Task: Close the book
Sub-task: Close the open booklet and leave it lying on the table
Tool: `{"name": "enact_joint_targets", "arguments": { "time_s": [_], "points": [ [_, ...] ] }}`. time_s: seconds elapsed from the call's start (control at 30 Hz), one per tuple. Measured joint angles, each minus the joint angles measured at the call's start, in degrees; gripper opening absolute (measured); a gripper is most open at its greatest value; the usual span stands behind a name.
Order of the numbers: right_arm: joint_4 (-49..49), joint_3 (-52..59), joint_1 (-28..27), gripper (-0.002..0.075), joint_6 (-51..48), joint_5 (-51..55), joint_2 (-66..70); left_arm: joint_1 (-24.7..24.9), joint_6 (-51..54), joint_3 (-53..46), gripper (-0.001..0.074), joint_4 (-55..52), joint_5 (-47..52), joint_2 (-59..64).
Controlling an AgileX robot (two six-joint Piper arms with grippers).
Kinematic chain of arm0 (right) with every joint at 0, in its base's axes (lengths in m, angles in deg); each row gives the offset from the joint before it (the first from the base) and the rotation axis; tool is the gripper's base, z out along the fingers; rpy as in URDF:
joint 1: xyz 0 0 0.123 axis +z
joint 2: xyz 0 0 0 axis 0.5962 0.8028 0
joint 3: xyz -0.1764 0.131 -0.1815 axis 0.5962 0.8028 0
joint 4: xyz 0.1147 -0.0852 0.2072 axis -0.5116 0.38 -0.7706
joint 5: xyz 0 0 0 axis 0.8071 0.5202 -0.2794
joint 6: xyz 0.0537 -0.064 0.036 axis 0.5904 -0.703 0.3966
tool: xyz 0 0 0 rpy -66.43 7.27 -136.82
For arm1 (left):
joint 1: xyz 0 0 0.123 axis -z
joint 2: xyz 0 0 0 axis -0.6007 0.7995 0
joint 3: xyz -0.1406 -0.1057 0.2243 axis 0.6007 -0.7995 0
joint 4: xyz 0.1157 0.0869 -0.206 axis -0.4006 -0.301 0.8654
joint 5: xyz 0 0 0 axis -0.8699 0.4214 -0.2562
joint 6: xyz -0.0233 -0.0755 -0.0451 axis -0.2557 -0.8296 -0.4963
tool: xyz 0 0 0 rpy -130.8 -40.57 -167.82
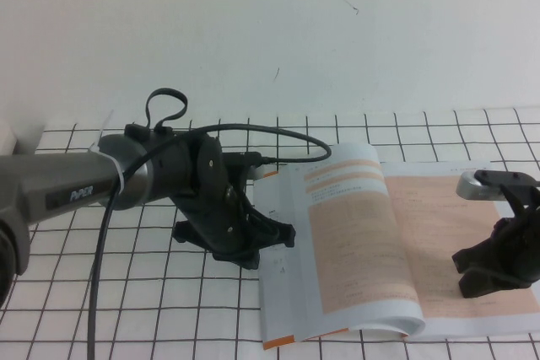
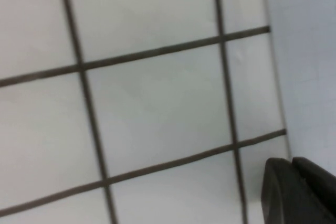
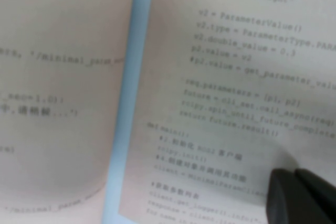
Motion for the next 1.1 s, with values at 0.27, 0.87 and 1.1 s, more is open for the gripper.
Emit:
{"name": "enact_joint_targets", "arguments": {
  "time_s": [0.27, 0.87, 1.1],
  "points": [
    [-0.11, 0.0, 0.0, -0.0003, 0.0, 0.0, 0.0, 0.53, -0.66, 0.0, -0.0004, 0.44, -0.57, 0.69],
    [-0.55, 0.0, 0.0, -0.0003, 0.0, -0.1, 0.0, 3.3, 13.95, 0.76, -0.0004, 21.02, -7.18, 1.92],
    [-0.67, 0.0, 0.0, -0.0003, 0.0, -0.21, 0.0, 5.99, 15.59, 6.8, -0.0004, 22.29, -6.28, 2.19]
  ]
}}
